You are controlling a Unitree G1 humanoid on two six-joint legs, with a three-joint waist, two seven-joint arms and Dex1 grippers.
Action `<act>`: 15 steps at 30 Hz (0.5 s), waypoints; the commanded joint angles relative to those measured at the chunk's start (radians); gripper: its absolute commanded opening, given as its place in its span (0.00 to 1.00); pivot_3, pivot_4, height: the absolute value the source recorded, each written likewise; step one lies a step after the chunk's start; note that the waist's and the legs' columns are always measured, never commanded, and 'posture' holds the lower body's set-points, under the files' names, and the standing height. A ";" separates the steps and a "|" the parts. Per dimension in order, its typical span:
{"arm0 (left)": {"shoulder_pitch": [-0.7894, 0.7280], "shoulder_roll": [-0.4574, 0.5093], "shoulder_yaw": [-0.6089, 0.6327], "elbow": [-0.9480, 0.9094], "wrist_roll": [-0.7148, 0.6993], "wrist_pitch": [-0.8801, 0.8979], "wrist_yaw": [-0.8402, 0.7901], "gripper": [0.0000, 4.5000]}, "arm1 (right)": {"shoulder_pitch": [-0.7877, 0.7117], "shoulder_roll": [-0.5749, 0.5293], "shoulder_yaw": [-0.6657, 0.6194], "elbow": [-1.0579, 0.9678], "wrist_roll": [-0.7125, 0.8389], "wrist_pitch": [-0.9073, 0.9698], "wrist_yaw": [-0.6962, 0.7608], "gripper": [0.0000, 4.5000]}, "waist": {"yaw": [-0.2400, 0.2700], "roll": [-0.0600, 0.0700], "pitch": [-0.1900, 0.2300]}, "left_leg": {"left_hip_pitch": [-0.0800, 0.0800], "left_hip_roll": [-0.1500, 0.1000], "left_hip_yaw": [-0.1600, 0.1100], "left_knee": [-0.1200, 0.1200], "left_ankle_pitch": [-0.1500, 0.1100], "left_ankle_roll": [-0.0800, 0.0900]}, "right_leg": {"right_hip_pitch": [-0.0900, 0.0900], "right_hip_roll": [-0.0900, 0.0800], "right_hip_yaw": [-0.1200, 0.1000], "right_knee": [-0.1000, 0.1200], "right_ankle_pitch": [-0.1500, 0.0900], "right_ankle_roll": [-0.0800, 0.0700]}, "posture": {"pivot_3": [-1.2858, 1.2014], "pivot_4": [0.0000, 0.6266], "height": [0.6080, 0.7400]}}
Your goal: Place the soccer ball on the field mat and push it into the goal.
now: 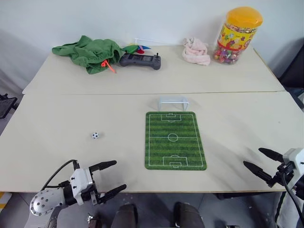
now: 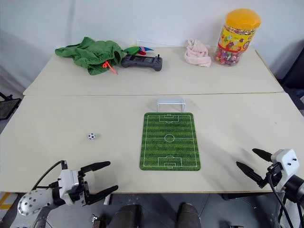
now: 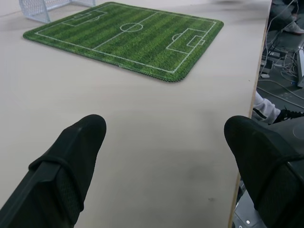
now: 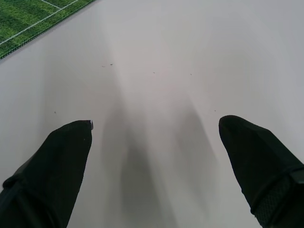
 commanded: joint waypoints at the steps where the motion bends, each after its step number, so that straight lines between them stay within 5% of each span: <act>1: -0.008 0.002 0.001 -0.025 -0.021 -0.016 -0.008 0.99 | 0.003 -0.010 -0.026 -0.011 0.017 0.004 -0.001 1.00 | 0.000 0.000 0.000 | 0.000 0.000 0.000 0.000 0.000 0.000 | 0.000 0.000 0.000 0.000 0.000 0.000 | 0.52 0.24 1.00; 15: -0.038 0.027 0.047 -0.134 -0.017 0.171 0.132 0.99 | -0.054 -0.029 -0.012 0.011 0.014 0.028 0.008 1.00 | -0.001 -0.001 0.001 | 0.000 0.000 0.008 0.001 0.000 0.001 | -0.005 0.000 0.011 0.002 0.003 0.001 | 0.52 0.24 1.00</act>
